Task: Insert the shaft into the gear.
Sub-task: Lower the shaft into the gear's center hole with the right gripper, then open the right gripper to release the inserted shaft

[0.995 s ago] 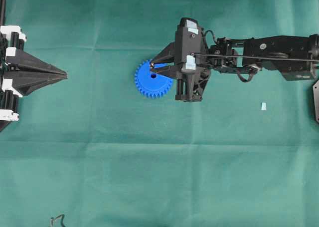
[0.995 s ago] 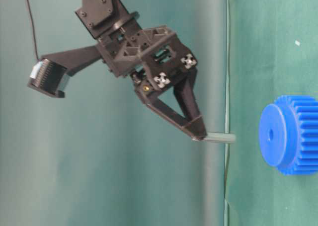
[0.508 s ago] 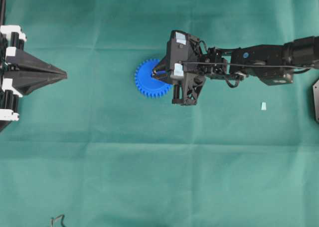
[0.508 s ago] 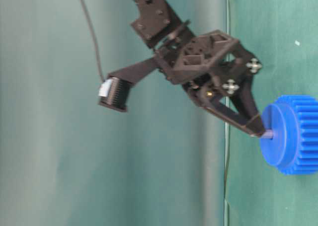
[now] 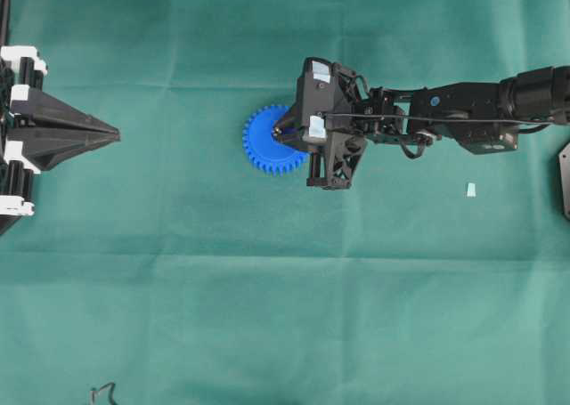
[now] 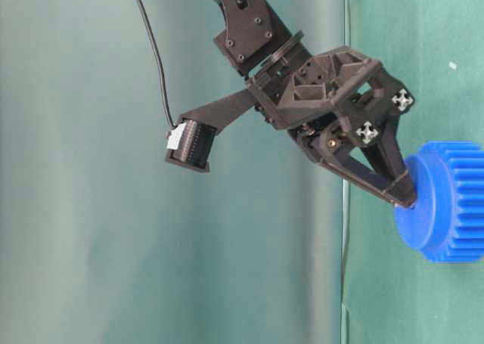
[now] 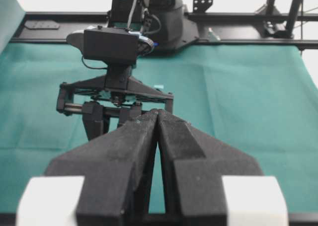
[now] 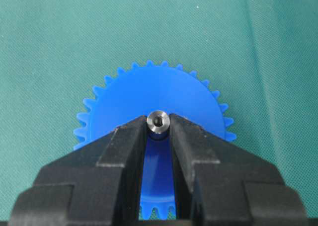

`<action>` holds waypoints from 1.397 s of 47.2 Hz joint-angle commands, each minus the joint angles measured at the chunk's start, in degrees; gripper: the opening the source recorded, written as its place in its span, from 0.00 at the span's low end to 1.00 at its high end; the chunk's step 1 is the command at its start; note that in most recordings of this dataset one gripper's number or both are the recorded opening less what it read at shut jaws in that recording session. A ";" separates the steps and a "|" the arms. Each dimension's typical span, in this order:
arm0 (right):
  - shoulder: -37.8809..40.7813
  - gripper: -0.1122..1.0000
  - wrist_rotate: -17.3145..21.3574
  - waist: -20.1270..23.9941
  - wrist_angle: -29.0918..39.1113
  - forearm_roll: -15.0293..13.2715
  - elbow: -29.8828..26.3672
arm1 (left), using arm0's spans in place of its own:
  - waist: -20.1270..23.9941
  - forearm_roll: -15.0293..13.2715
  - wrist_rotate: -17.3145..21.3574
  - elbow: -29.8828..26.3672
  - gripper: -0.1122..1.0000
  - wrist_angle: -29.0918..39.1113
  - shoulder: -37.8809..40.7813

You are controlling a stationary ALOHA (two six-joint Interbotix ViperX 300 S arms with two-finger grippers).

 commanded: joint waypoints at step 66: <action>-16.08 0.95 -0.18 -0.26 8.96 -0.44 -1.67 | 0.09 0.09 -0.09 -1.58 0.10 0.09 0.18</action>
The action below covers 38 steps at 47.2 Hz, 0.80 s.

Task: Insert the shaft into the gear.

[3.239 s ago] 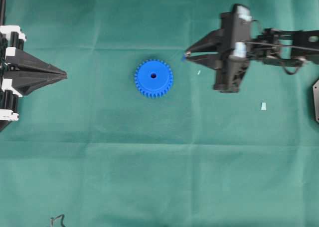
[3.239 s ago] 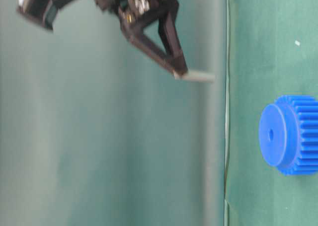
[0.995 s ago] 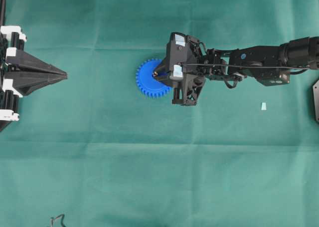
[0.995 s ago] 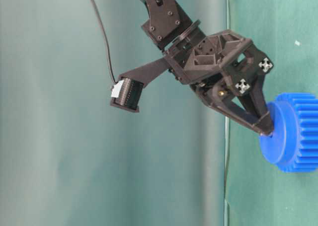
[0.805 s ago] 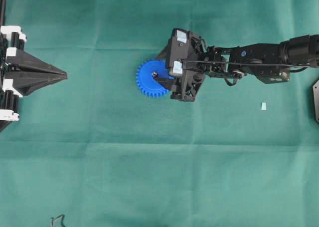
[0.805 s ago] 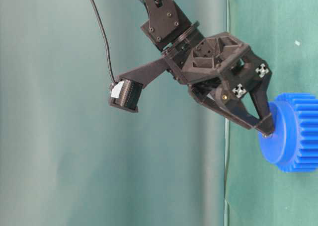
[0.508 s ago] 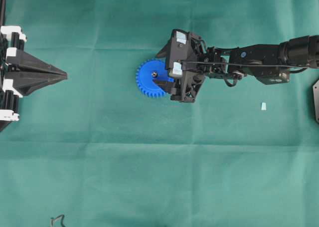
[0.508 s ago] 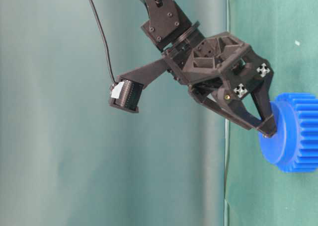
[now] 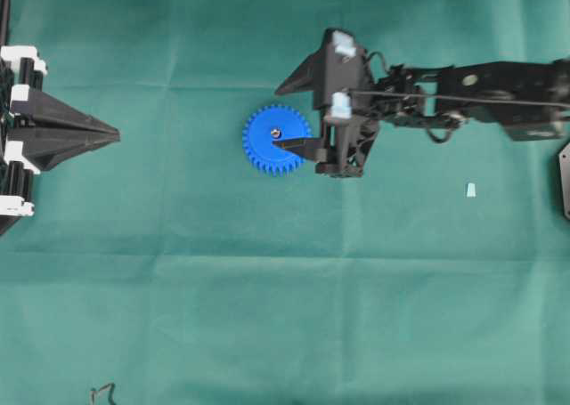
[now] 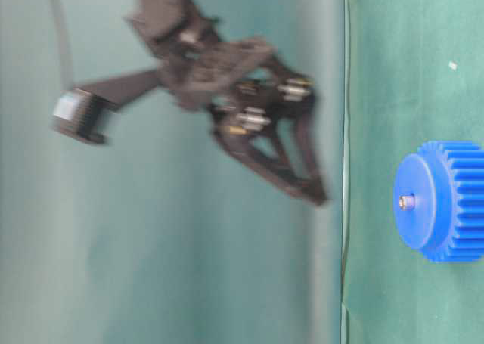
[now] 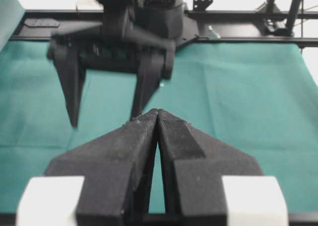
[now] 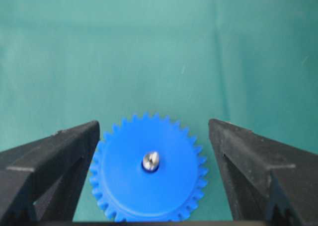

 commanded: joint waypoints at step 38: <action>-24.26 0.95 0.09 0.00 0.18 -0.09 12.30 | 0.18 0.18 0.00 -1.49 0.10 0.18 0.09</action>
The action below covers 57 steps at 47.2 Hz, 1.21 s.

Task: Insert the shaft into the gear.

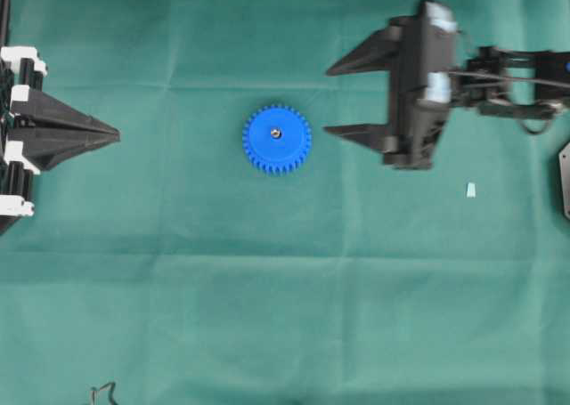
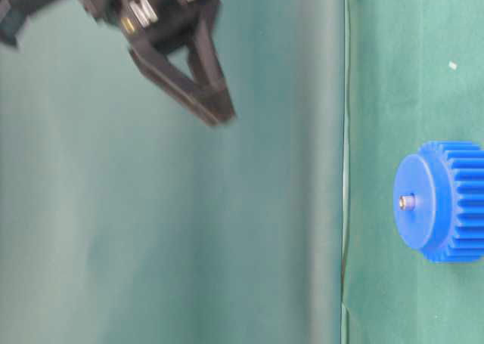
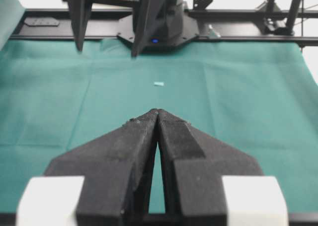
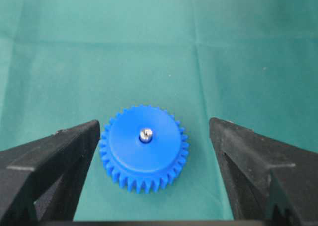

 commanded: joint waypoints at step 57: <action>-27.51 0.95 0.18 0.09 -2.99 0.00 18.46 | 0.09 0.09 0.00 -1.58 0.10 -0.09 0.18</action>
